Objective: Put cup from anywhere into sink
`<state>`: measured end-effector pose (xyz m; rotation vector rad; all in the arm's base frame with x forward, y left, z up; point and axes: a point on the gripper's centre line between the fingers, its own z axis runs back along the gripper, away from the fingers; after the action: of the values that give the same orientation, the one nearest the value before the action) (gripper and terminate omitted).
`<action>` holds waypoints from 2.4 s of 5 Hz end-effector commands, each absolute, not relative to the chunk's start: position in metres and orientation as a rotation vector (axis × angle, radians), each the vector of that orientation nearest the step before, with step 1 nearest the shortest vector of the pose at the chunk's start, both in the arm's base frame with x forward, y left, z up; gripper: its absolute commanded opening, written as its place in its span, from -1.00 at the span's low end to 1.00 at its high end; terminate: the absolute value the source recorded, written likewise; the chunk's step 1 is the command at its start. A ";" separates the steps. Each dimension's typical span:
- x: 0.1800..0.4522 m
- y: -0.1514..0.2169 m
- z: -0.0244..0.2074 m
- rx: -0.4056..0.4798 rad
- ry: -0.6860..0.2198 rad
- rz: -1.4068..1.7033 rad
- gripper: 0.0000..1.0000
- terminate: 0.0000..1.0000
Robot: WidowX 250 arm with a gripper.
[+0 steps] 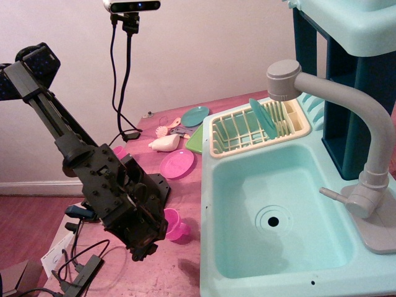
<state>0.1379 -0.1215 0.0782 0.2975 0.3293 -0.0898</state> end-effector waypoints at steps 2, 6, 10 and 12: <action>0.132 -0.115 0.073 0.295 0.339 -0.123 1.00 -1.00; 0.122 -0.102 0.031 0.239 0.384 -0.232 1.00 -1.00; 0.143 -0.105 0.028 0.274 0.369 -0.271 -1.00 -1.00; 0.138 -0.089 0.057 0.308 0.350 -0.266 -1.00 -1.00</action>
<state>0.1315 -0.0771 0.0759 0.3614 0.3743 -0.2745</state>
